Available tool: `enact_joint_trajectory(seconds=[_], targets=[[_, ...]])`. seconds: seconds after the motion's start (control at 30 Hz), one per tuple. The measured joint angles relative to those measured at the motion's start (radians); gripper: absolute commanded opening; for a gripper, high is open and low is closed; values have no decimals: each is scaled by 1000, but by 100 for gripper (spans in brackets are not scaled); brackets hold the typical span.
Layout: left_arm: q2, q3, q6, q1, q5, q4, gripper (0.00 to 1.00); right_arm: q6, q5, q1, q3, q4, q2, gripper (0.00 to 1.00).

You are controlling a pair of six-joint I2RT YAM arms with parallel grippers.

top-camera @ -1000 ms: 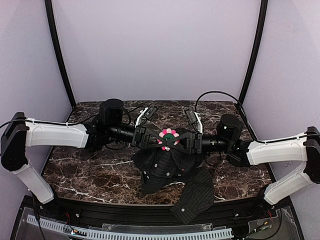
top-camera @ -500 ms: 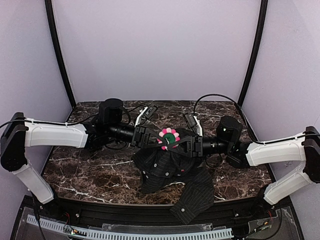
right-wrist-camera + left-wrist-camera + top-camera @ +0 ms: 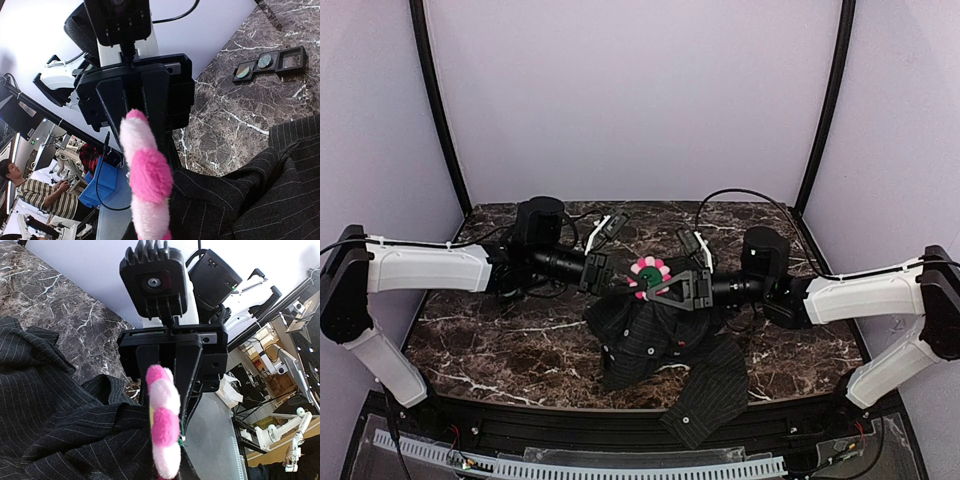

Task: Remove the brooch from the garment
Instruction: Open the brooch with the crumpled clothing.

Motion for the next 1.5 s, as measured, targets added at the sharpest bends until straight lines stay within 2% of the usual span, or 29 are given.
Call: enact_joint_trajectory(seconds=[0.5, 0.67, 1.1, 1.2, 1.33, 1.4, 1.5], targets=[[-1, 3, 86, 8, -93, -147, 1, 85, -50, -30, 64, -82, 111, 4], [0, 21, 112, 7, -117, -201, 1, 76, -85, -42, 91, -98, 143, 8], [11, 52, 141, 2, -119, -267, 1, -74, -131, -56, 163, -274, 156, 27], [14, 53, 141, -2, -106, -262, 1, -111, -125, -56, 162, -307, 130, 39], [21, 53, 134, -14, -67, -240, 1, -134, -100, -59, 143, -309, 81, 63], [24, 51, 121, -20, -38, -214, 1, -150, -75, -63, 120, -291, 34, 68], [24, 42, 90, -18, 3, -167, 1, -161, -52, -69, 92, -271, -31, 70]])
